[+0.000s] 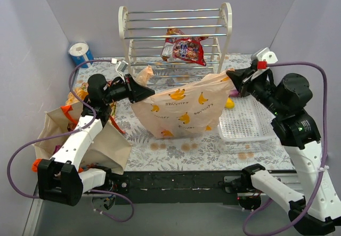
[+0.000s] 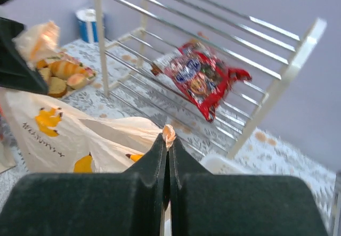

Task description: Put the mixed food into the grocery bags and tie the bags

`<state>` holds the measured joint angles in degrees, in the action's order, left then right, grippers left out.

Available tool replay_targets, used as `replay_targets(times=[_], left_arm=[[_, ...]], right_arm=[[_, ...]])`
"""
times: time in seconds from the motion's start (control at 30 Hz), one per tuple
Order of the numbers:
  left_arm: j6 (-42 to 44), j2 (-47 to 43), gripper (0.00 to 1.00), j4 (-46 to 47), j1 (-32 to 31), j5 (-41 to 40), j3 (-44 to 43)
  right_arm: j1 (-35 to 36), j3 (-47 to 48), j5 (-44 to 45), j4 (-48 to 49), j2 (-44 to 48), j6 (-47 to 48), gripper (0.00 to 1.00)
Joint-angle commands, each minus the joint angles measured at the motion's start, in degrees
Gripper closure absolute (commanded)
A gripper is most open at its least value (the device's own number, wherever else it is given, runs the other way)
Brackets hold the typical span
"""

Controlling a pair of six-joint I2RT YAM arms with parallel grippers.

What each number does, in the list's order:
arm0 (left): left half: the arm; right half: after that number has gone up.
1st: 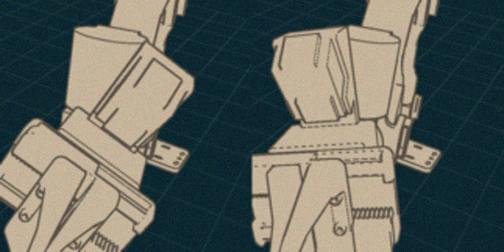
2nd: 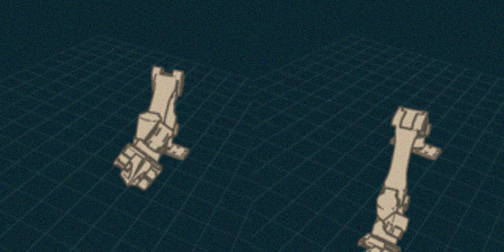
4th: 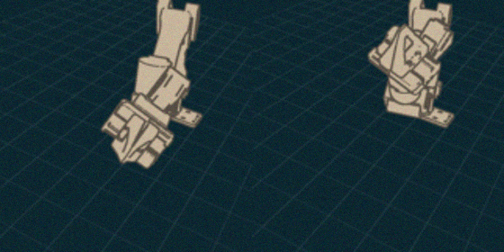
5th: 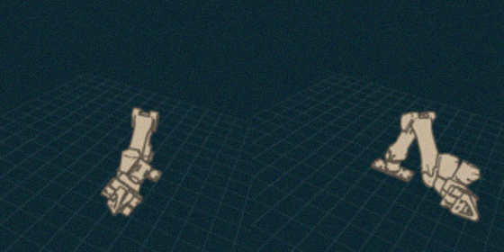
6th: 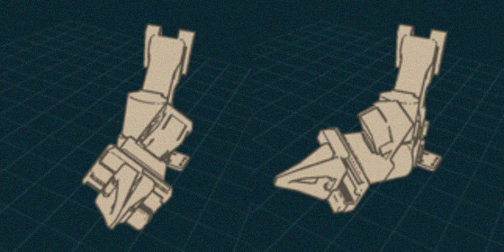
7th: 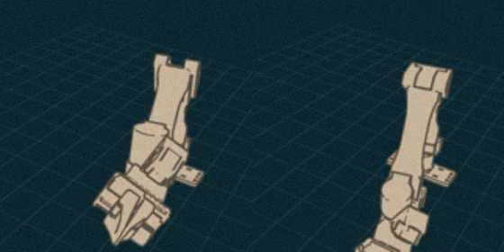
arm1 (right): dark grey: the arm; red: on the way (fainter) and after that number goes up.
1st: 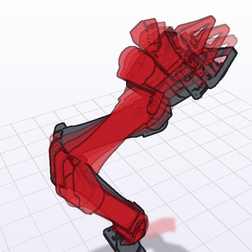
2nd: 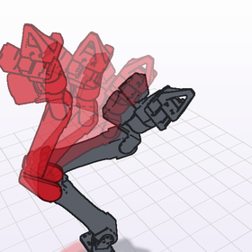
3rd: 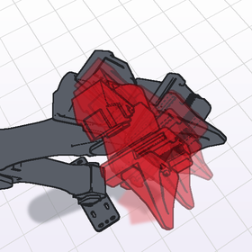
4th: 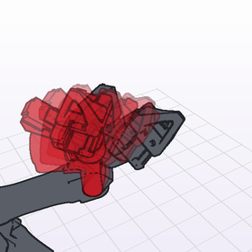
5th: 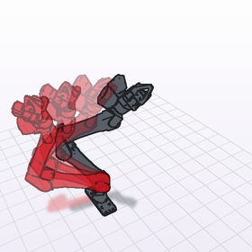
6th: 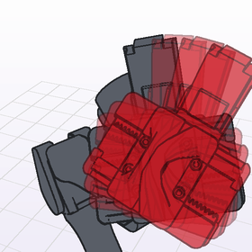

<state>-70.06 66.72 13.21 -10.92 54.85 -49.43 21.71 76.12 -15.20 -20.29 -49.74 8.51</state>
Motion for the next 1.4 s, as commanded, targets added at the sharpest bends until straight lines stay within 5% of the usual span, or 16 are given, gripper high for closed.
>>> replay_targets(times=[0.0,0.3,0.8,1.1,1.37], left_arm=[[-3.59,0.17,1.00,2.52,1.69,1.13,1.53],[-0.36,3.94,1.00,-0.37,-0.85,2.20,1.09],[9.41,13.78,1.00,-12.49,-14.56,-0.80,-13.05],[19.34,25.21,1.00,-31.12,-22.47,-4.40,-26.50],[22.95,23.99,0.98,-30.09,-24.50,-0.72,-25.81]], right_arm=[[-0.80,-4.73,17.39,-5.01,-2.03,-6.05,0.99],[-0.71,-17.93,9.85,-1.68,0.96,-9.39,0.99],[2.98,-17.41,-11.86,9.74,-1.06,-0.70,0.99],[9.66,-16.35,-14.42,11.50,-5.98,0.54,0.99],[11.15,-15.91,-13.19,17.21,-9.32,-5.17,0.99]])
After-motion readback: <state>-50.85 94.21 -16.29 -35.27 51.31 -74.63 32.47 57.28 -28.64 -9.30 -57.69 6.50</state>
